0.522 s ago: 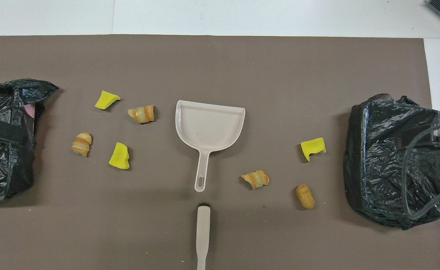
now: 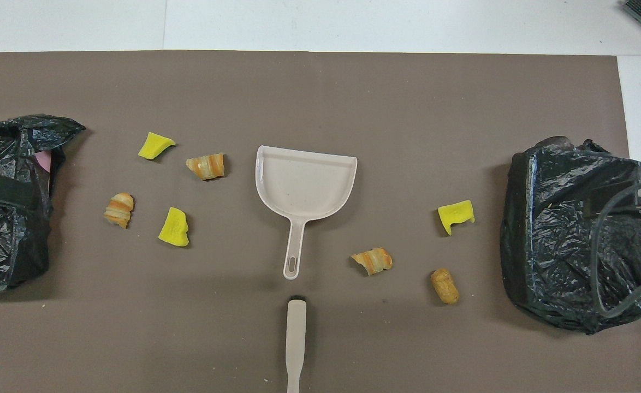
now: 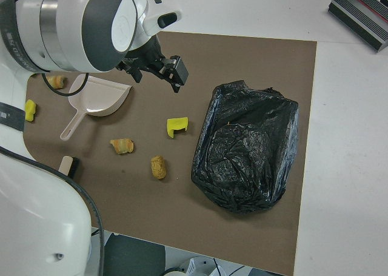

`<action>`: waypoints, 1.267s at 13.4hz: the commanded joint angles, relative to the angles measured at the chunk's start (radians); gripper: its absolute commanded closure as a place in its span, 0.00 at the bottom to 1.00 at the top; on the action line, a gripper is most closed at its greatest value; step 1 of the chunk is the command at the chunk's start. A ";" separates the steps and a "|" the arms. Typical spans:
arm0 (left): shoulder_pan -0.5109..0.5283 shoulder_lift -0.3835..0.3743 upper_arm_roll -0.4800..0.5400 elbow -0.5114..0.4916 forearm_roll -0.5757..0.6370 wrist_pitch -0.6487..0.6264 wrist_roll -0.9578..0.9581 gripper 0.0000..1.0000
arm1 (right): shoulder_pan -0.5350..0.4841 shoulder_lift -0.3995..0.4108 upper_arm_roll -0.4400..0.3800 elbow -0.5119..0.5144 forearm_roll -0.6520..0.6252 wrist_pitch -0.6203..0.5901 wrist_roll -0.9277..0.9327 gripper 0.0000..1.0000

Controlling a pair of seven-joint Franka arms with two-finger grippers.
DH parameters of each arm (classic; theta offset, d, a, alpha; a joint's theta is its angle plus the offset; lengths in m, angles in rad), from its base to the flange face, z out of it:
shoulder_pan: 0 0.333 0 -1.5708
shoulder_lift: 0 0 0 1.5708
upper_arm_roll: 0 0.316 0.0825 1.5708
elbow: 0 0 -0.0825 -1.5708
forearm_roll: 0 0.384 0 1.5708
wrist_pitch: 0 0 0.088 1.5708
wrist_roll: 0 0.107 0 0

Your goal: Sweep and dump trash in bin

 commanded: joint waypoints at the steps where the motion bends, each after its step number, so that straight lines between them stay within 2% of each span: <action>1: -0.006 -0.022 0.002 -0.049 -0.010 0.009 0.016 0.00 | -0.007 -0.020 0.003 -0.025 -0.003 -0.010 -0.013 0.00; 5: -0.031 -0.043 0.001 -0.133 -0.010 0.046 0.063 0.00 | 0.004 -0.070 0.006 -0.097 0.002 -0.005 -0.009 0.00; 11: -0.146 -0.213 0.001 -0.519 -0.013 0.305 0.059 0.00 | 0.013 -0.093 0.022 -0.118 0.002 -0.026 0.040 0.00; 13: -0.203 -0.239 0.001 -0.604 -0.019 0.351 0.056 0.00 | 0.013 -0.099 0.031 -0.134 0.009 -0.019 0.045 0.00; 15: -0.271 -0.243 0.001 -0.644 -0.041 0.356 0.056 0.00 | 0.022 -0.101 0.057 -0.160 0.011 -0.010 0.057 0.00; 17: -0.341 -0.258 0.001 -0.716 -0.078 0.392 0.043 0.00 | 0.065 -0.080 0.064 -0.200 0.011 0.141 0.085 0.00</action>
